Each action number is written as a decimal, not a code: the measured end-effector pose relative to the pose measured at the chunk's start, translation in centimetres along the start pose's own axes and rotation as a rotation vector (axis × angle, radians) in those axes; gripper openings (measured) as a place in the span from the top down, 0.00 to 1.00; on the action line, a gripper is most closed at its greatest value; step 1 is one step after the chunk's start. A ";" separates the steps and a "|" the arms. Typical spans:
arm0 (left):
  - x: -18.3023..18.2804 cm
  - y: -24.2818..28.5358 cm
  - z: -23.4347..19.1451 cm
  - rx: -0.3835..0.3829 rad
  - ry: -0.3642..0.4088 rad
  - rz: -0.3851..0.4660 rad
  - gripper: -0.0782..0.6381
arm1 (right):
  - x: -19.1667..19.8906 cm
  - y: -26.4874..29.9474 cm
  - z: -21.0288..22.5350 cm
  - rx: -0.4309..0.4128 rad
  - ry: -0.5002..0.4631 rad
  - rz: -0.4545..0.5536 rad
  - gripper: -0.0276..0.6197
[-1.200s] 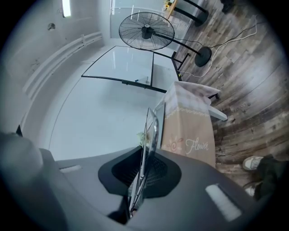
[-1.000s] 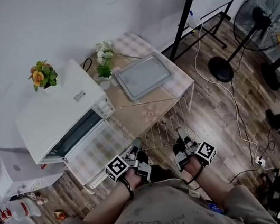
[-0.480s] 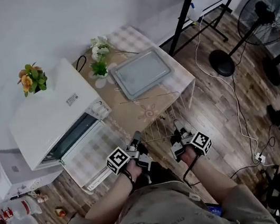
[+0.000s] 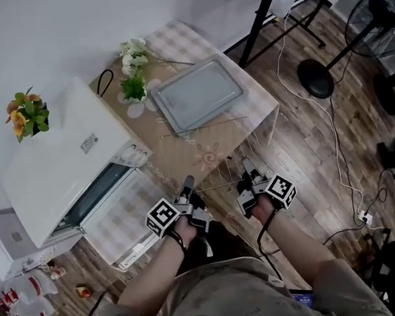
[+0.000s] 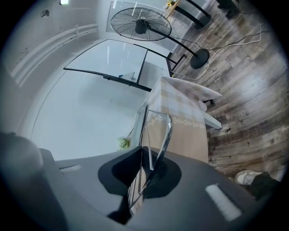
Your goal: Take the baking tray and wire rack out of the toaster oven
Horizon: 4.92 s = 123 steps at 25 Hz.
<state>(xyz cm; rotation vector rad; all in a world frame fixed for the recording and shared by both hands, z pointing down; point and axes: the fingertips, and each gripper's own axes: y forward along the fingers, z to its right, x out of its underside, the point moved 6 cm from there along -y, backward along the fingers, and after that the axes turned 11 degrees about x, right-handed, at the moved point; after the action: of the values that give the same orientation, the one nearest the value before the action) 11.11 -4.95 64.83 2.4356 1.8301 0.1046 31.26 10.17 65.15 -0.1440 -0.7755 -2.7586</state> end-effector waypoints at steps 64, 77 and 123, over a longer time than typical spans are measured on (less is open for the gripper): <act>-2.0 1.8 -1.1 -0.231 -0.113 -0.030 0.65 | -5.4 7.8 -0.7 0.467 -0.352 -0.198 0.43; -1.7 -0.5 0.2 -0.213 -0.086 -0.068 0.62 | -5.2 4.9 -0.7 0.484 -0.406 -0.202 0.40; -14.0 -30.4 29.8 -0.180 1.250 0.327 0.89 | 22.6 -12.2 -41.1 -0.782 -1.386 -0.156 0.89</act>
<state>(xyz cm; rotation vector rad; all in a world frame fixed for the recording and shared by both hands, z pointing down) -18.45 -10.96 31.71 2.6432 1.4290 2.0671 5.17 -6.58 27.90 -2.2922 0.2080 -2.5764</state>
